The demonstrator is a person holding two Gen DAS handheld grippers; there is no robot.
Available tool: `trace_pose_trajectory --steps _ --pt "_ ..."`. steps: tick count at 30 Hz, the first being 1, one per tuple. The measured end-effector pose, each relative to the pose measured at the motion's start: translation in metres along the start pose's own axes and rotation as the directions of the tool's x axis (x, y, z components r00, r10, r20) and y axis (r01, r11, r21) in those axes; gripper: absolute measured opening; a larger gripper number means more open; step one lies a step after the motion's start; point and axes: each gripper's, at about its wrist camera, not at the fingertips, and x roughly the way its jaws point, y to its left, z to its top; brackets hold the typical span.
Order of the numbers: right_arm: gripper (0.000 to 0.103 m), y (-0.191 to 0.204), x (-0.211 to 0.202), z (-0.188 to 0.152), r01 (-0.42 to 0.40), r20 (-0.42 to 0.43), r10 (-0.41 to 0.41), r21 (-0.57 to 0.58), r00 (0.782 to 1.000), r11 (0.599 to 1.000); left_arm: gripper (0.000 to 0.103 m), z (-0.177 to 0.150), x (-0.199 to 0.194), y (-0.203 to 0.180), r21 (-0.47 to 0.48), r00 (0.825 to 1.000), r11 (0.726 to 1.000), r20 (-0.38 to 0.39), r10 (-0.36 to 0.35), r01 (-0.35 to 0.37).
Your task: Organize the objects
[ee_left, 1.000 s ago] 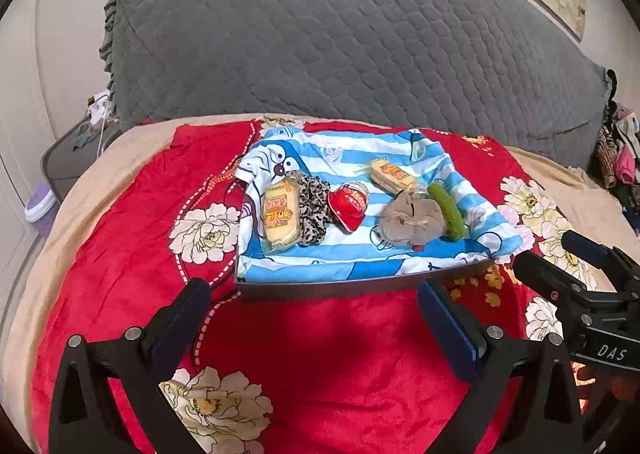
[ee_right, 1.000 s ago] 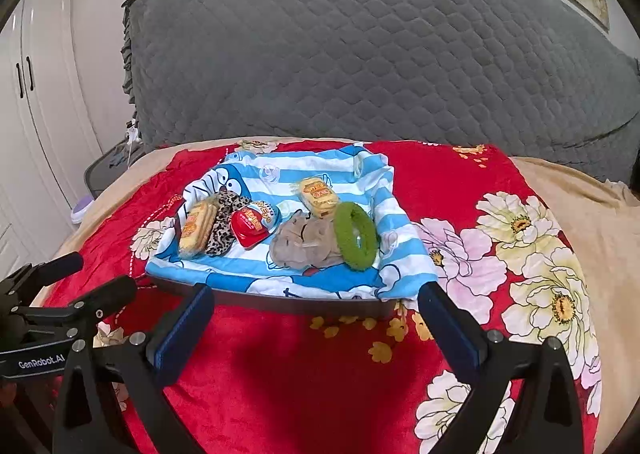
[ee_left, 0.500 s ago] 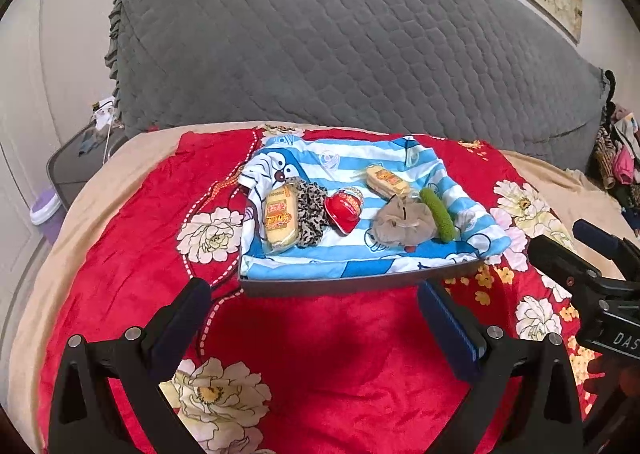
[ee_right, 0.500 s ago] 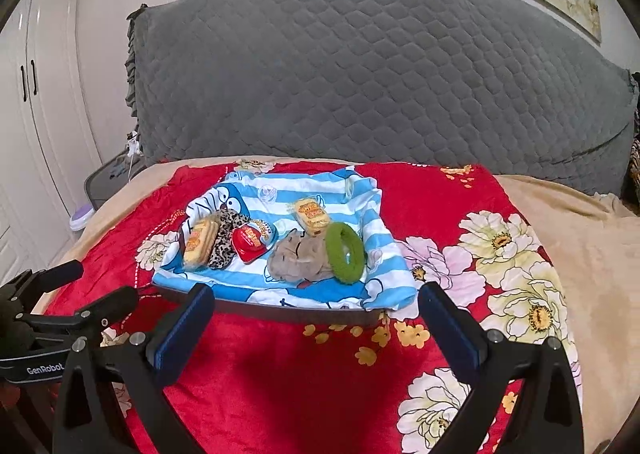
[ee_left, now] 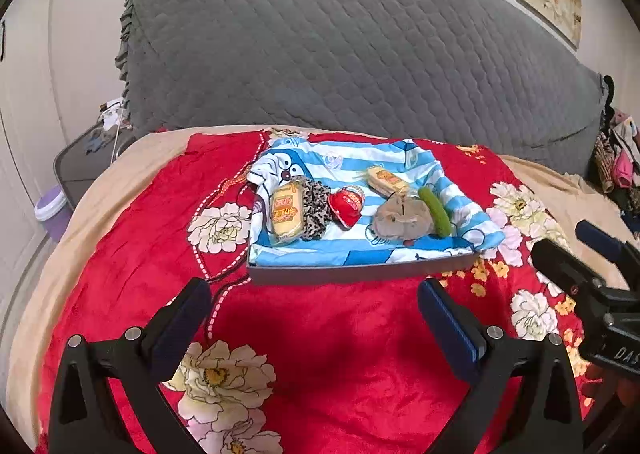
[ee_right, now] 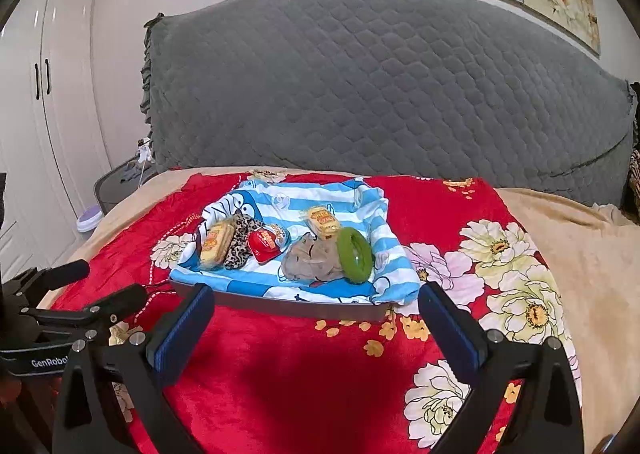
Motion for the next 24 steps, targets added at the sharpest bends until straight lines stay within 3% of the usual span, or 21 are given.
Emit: trace_pose_trajectory --steps 12,24 --pt "0.103 0.003 -0.011 -0.013 -0.002 0.024 0.002 -0.008 1.0 1.0 0.103 -0.017 -0.005 -0.001 -0.001 1.0 1.0 -0.006 -0.027 0.027" --pt "0.103 0.004 -0.018 -0.026 0.002 0.054 -0.002 -0.004 0.999 1.0 0.103 -0.033 -0.011 -0.005 0.053 0.999 0.998 0.046 0.017 -0.02"
